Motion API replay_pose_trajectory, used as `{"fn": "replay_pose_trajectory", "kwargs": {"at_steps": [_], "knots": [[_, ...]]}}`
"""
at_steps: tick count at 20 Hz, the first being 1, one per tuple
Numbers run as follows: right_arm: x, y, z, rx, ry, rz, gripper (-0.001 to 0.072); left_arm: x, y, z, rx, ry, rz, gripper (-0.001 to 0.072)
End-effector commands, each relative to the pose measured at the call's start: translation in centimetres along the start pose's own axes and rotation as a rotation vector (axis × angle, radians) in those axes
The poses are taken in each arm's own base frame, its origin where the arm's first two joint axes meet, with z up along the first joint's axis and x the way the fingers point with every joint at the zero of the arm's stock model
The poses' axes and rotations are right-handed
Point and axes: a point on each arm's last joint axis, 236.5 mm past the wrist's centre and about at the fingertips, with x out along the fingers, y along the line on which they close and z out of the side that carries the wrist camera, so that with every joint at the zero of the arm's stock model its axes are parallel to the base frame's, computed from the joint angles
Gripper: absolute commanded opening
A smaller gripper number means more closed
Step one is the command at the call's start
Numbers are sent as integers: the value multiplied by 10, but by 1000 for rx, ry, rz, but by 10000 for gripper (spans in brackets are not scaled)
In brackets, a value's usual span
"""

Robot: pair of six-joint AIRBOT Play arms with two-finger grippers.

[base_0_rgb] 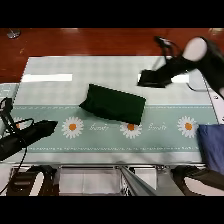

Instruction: Fold the shirts.

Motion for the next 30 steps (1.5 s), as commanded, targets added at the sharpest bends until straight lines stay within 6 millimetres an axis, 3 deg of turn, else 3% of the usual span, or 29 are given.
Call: {"fn": "replay_pose_trajectory", "kwargs": {"at_steps": [1, 4, 8, 12, 16, 17, 18, 19, 20, 24, 27, 30], "knots": [[-7, -98, -53, 374, -296, -134, 629, 0, 0, -2, -3, 8, -2, 27], [41, -83, -97, 705, -361, 152, 628, 0, 0, 0, -3, -1, -3, 27], [89, -66, -125, 633, -131, 190, 629, 0, -6, 5, -16, -22, -25, 27], [116, -36, -114, 564, 38, 296, 627, 0, -6, 5, -16, -21, -26, 27], [136, -25, -95, 537, 97, 332, 599, 0, -6, 6, -16, -24, -26, 27], [143, -17, -92, 515, 117, 337, 514, 0, -6, 7, -17, -30, -26, 27], [147, -8, -89, 479, 134, 347, 275, 0, -6, 10, -17, -41, -27, 27], [148, 2, -82, 432, 135, 362, 94, 0, -6, 13, -17, -55, -27, 27], [144, 11, -69, 377, 122, 384, 23, 0, -6, 15, -17, -64, -28, 27], [83, 59, 15, 196, -10, 484, 22, -1, -6, 16, -17, -69, -28, 27], [29, 67, 64, 70, -92, 388, 22, -1, -6, 17, -17, -71, -28, 27], [-30, 75, 89, -31, -142, 340, 22, -1, -6, 17, -17, -72, -28, 27]]}}
